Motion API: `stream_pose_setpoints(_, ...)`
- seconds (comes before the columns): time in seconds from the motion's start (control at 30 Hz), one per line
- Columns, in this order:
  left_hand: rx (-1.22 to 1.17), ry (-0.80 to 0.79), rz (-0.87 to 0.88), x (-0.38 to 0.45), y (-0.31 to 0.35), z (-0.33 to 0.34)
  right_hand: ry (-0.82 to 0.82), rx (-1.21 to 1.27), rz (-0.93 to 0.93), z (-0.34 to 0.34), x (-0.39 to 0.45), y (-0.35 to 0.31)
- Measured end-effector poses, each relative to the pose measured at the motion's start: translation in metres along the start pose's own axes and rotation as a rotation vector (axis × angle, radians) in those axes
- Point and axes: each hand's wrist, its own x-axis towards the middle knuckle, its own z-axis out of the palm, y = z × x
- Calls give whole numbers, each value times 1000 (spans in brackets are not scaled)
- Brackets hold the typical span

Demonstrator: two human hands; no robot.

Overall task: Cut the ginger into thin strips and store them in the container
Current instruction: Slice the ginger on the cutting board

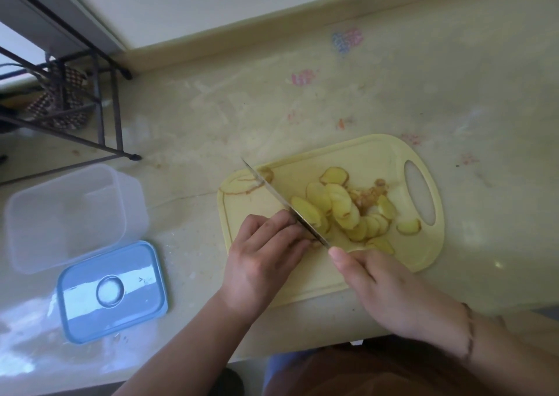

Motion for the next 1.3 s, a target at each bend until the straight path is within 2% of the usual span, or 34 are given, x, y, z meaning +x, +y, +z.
stream_pose_setpoints(0.23, -11, 5, -25, -1, 2, -1, -59, 102, 153, -22, -27, 23)
stream_pose_setpoints(0.6, -4, 24, -76, -7, 2, 2, -44, 62, 75, -18, -45, 10)
stream_pose_setpoints(0.93, 3, 21, -58, -7, 0, 4, -13, 20, 125, -19, -49, 1)
stream_pose_setpoints(1.1, -10, 44, -55, -7, -2, 4, 1, 1, 79, -13, -37, -4)
stream_pose_setpoints(1.23, -9, 39, -49, -7, -3, 4, 9, 9, 171, -15, -49, 3)
stream_pose_setpoints(1.3, -10, 52, -53, -7, -2, 5, -10, -5, 159, -14, -43, 0)
